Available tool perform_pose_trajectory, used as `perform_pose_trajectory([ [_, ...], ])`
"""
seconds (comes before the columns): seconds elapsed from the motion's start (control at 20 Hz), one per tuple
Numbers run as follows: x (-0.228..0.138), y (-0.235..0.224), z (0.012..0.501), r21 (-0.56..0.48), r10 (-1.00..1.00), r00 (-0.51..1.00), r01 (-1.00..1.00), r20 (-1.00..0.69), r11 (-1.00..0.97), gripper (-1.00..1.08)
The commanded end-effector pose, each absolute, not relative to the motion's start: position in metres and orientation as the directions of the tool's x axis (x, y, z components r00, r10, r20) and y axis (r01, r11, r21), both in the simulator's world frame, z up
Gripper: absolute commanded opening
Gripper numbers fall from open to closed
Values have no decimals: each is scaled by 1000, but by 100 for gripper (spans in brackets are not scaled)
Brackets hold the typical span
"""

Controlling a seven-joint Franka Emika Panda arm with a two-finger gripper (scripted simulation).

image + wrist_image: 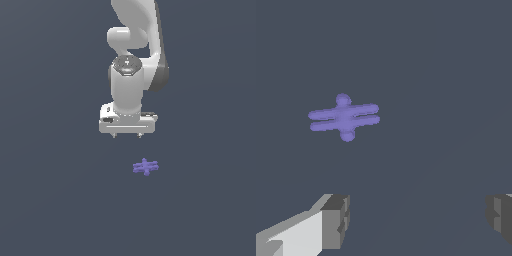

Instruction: Pick up the object and move it to a goal position.

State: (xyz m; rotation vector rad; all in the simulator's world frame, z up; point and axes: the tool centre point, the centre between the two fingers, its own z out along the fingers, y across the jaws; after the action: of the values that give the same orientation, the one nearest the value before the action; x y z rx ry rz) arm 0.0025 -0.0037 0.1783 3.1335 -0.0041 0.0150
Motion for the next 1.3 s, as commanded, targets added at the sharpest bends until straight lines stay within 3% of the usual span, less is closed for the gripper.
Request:
perform_pose_trajectory([
  [0.0,3,-4,178,8,-3,1000,-3,10,-1000,100],
  [0.45,-14,-3,159,19,18,998,19,-53,-1000,100],
  [1.25,-3,5,151,18,145,988,146,-50,-989,100],
])
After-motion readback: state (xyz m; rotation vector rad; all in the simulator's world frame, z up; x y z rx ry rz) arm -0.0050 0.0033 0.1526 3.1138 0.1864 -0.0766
